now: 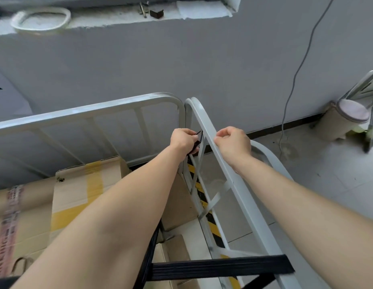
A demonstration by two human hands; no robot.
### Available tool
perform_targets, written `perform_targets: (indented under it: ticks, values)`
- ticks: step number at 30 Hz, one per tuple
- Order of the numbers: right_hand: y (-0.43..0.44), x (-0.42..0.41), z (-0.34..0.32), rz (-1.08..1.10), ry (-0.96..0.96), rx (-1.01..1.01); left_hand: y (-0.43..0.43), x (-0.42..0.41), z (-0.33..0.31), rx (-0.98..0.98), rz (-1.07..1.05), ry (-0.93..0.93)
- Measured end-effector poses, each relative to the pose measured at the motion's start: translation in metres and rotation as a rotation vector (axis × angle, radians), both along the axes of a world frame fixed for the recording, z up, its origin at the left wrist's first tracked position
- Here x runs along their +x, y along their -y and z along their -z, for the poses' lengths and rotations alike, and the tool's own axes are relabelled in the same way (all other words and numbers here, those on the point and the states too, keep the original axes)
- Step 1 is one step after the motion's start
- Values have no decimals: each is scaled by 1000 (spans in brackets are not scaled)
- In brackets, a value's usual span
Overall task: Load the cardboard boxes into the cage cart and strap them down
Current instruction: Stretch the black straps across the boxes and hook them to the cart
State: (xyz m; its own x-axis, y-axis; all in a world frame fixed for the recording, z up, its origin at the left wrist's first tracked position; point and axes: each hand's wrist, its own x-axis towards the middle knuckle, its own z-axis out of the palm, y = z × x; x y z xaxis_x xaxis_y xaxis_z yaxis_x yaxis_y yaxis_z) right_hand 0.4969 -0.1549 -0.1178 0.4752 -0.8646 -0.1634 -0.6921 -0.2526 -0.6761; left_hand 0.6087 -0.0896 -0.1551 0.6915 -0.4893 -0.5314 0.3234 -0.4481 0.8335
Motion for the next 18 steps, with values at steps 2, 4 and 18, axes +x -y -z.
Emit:
perform_targets:
  ticks: [2, 4, 18]
  values:
    - [-1, -1, -1, 16, 16, 20, -9, 1, 0, 22, 39, -7]
    - [-3, -2, -5, 21, 25, 51, -17, -2, -3, 12, 67, -6]
    - [-102, -46, -84, -148, 9, 330, -134, -42, -95, 192, 306, -52]
